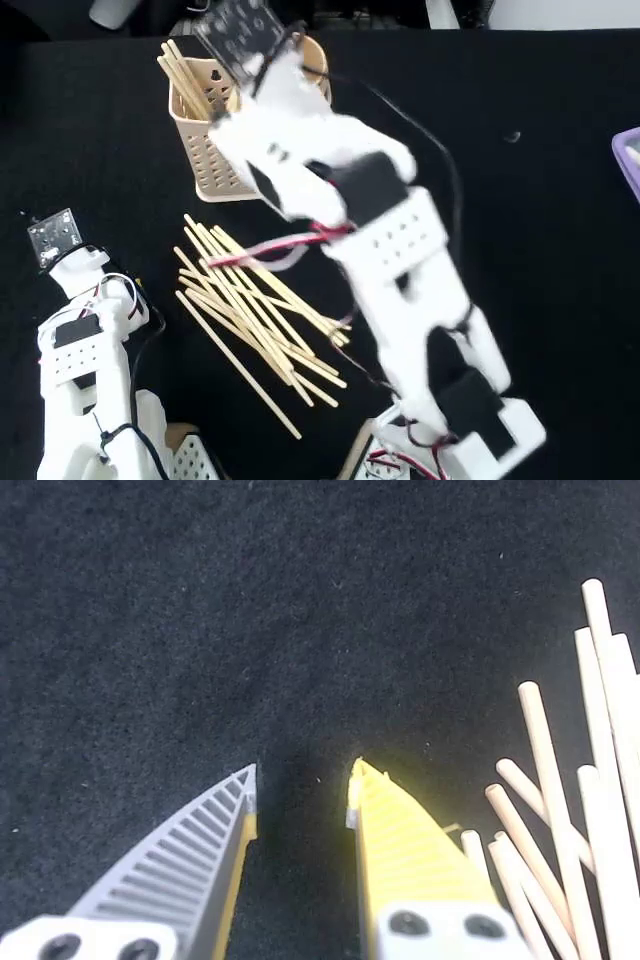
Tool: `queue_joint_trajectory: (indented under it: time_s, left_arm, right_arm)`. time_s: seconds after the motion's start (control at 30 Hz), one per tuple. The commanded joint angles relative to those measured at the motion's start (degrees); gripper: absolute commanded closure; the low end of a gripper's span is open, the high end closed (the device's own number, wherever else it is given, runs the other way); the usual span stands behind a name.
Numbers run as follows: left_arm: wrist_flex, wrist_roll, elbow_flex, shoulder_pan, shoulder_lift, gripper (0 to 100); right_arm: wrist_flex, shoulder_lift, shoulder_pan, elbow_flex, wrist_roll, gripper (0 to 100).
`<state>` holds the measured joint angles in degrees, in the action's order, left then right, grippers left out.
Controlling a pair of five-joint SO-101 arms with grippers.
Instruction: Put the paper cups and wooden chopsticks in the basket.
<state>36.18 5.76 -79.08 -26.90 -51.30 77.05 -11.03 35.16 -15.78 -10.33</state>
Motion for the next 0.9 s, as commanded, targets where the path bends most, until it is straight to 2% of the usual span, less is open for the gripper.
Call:
queue_joint_trajectory:
  time_s: [0.0, 0.1, 0.2, 0.27, 0.37, 0.5, 0.63, 0.87]
  left_arm:
    - [-0.1, -0.5, 0.3, 0.6, -1.1, 85]
    - [0.2, -0.5, 0.4, 0.5, -1.1, 85]
    - [0.2, -0.5, 0.4, 0.4, -1.1, 85]
    - [0.2, -0.5, 0.4, 0.4, -1.1, 85]
    - [0.2, -0.5, 0.3, 0.5, -1.1, 85]
    - [-0.1, -0.5, 0.3, 0.6, -1.1, 85]
    - [0.0, -0.5, 0.3, 0.6, -1.1, 85]
    - [0.2, -0.5, 0.3, 0.3, -1.1, 85]
  right_arm:
    - [7.4, -3.6, 3.3, 9.8, -0.1, 89.6]
    - [-0.1, -3.5, 5.1, 25.8, -2.1, 89.6]
    - [-14.8, -3.5, 5.0, 41.7, -2.9, 89.5]
    - [-23.5, -3.4, 4.1, 49.4, -3.1, 89.5]
    - [-30.0, -3.1, 1.9, 54.5, -6.4, 89.5]
    - [-33.7, 2.0, 1.3, 54.5, -7.7, 89.5]
    - [-33.4, 11.7, 2.0, 47.4, -7.7, 89.4]
    - [-24.4, 25.6, 1.8, 32.9, -12.9, 89.5]
